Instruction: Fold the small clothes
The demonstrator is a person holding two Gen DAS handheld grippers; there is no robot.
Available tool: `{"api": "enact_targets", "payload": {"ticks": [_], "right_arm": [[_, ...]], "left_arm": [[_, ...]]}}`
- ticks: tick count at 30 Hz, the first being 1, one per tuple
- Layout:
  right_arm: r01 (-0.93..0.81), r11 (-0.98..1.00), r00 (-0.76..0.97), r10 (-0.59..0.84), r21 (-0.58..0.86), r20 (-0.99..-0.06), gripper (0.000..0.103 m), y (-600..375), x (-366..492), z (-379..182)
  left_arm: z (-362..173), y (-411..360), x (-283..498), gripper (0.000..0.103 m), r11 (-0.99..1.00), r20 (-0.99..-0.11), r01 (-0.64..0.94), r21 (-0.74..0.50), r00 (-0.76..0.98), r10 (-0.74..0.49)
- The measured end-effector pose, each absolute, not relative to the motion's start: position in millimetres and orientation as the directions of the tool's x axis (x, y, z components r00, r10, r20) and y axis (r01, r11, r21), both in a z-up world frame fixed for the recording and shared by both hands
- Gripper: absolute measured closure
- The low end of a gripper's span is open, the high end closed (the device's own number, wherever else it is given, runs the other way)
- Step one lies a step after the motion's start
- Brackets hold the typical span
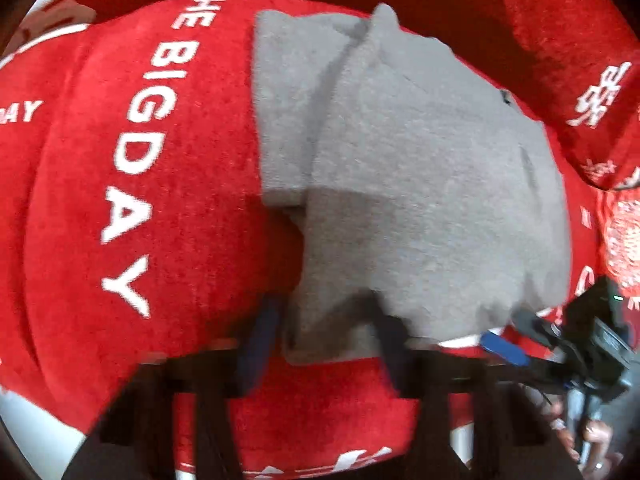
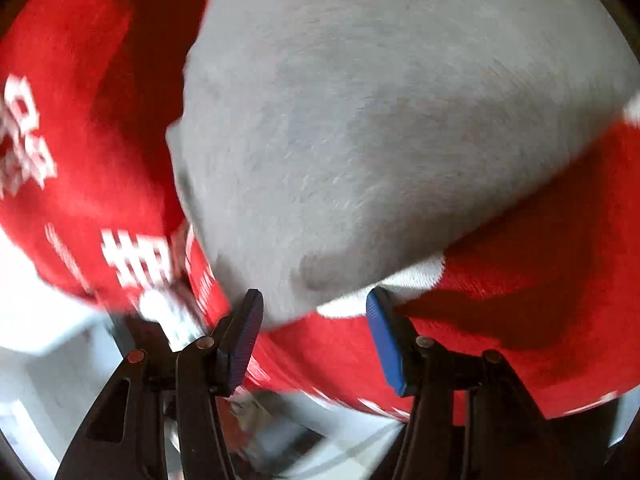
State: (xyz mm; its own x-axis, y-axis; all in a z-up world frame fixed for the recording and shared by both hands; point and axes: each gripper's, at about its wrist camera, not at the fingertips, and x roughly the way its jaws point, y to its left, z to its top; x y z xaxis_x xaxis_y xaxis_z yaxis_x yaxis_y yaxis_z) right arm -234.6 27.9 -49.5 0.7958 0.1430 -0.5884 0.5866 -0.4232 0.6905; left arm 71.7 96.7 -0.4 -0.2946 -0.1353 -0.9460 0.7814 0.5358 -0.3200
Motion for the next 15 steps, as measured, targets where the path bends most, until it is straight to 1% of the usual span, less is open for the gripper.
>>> {"api": "enact_targets", "payload": {"ticks": [1,2,3,4,5,7,10,11,15], "right_arm": [[0.578,-0.435,0.798,0.124,0.691,-0.59,0.046,25,-237,-48],[0.583,-0.431,0.79,0.104,0.688,-0.604,0.063,20,-239,-44],[0.6,-0.415,0.777,0.098,0.684,-0.622,0.084,18,-236,-42],[0.616,-0.389,0.767,0.098,0.685,-0.634,0.095,14,-231,-39],[0.633,-0.347,0.758,0.094,0.692,-0.645,0.095,10,-228,-31],[0.709,-0.238,0.7,0.118,0.664,-0.704,0.095,9,-222,-18],[0.784,-0.195,0.619,0.163,0.59,-0.768,0.095,20,-218,-31],[0.793,-0.206,0.606,0.168,0.574,-0.777,0.095,24,-222,-36],[0.785,-0.242,0.616,0.194,0.571,-0.764,0.095,29,-229,-41]], "left_arm": [[-1,96,73,0.077,0.534,-0.943,0.779,-0.329,-0.303,-0.139],[0,96,74,0.086,0.528,-0.937,0.775,-0.347,-0.313,-0.156],[1,96,76,0.093,0.519,-0.931,0.774,-0.364,-0.326,-0.167],[3,96,77,0.093,0.505,-0.928,0.778,-0.373,-0.328,-0.178],[4,98,85,0.093,0.489,-0.926,0.787,-0.377,-0.326,-0.189],[18,96,78,0.093,0.451,-0.929,0.813,-0.369,-0.313,-0.196],[12,103,74,0.093,0.424,-0.944,0.843,-0.33,-0.286,-0.166],[8,105,74,0.093,0.424,-0.945,0.844,-0.328,-0.287,-0.159],[6,113,78,0.093,0.425,-0.938,0.836,-0.347,-0.306,-0.164]]}}
